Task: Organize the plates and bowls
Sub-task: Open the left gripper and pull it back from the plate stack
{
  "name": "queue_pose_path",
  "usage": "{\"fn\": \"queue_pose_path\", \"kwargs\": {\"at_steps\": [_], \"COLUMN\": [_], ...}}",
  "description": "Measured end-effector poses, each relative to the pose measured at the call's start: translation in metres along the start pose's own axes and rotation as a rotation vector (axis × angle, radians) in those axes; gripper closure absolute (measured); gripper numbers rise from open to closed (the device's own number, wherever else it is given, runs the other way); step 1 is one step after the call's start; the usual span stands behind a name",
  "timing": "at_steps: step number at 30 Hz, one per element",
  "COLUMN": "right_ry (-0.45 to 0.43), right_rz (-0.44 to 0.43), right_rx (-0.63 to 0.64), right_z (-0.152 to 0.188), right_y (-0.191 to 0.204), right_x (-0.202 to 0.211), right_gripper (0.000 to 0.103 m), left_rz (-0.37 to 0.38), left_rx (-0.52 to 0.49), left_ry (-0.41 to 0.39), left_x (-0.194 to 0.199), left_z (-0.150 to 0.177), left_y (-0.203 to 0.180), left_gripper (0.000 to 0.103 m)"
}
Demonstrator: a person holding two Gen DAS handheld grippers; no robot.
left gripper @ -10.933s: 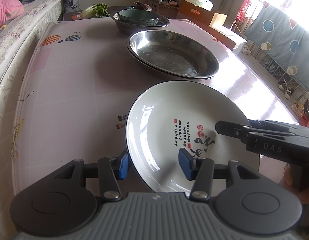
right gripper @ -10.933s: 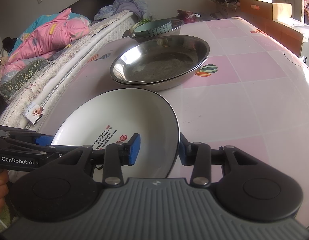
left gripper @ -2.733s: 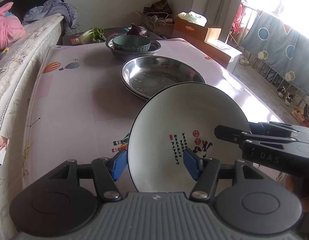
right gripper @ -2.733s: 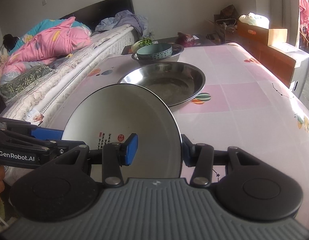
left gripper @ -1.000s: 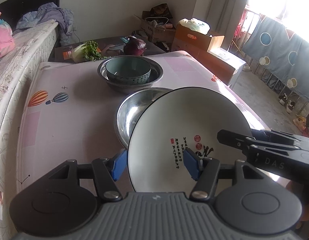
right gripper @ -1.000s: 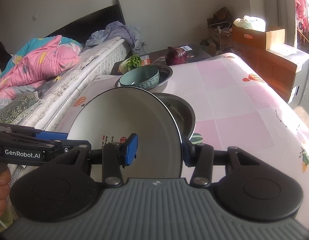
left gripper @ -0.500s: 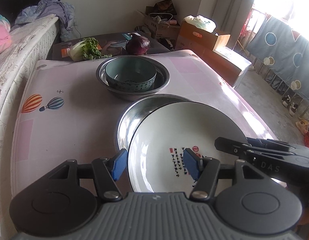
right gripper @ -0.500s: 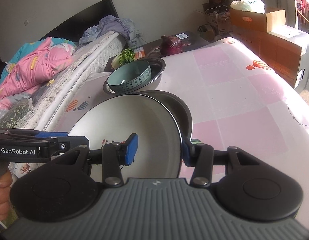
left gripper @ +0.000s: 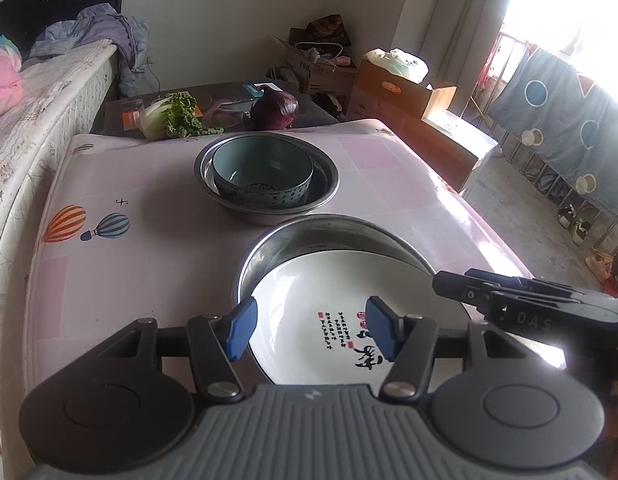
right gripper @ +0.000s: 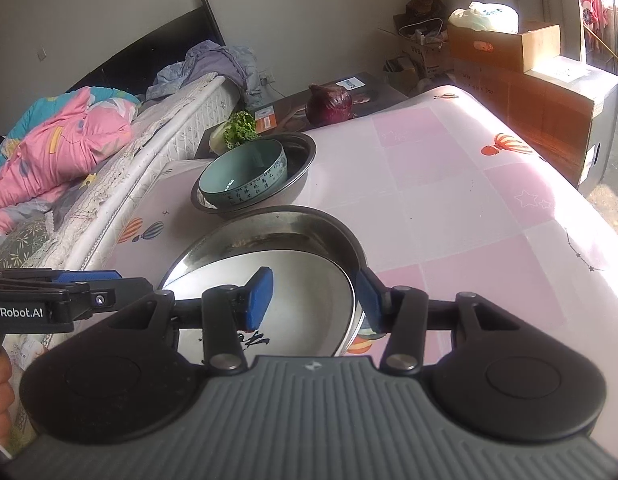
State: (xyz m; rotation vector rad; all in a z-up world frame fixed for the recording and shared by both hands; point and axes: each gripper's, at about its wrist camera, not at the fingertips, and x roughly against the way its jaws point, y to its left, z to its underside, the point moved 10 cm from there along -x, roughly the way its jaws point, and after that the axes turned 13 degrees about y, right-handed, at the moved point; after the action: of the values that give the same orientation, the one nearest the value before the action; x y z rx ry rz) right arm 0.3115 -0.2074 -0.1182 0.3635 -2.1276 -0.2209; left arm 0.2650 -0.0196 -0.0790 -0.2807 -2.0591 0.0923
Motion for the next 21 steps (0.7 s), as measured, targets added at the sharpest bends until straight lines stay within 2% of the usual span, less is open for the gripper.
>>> {"fn": "queue_pose_path", "kwargs": {"at_steps": [7, 12, 14, 21], "right_ry": [-0.018, -0.025, -0.024, -0.008], "right_rz": [0.002, 0.004, 0.004, 0.011], "right_rx": [-0.014, -0.027, -0.035, -0.039], "right_z": [0.003, 0.013, 0.017, 0.032], "right_y": [-0.002, -0.005, -0.007, -0.007], "right_x": [0.012, 0.022, 0.026, 0.038], "right_gripper": [0.053, 0.042, 0.033, 0.025], "left_rz": [-0.007, -0.025, -0.033, -0.044], "left_rx": [0.008, 0.011, 0.012, 0.034], "left_ry": [-0.016, -0.007, -0.005, -0.009], "left_x": [0.01, 0.012, 0.013, 0.022], "left_z": [0.007, 0.014, 0.016, 0.023], "left_y": [0.003, 0.004, 0.004, 0.011], "left_gripper": [0.038, 0.03, 0.026, 0.021]}}
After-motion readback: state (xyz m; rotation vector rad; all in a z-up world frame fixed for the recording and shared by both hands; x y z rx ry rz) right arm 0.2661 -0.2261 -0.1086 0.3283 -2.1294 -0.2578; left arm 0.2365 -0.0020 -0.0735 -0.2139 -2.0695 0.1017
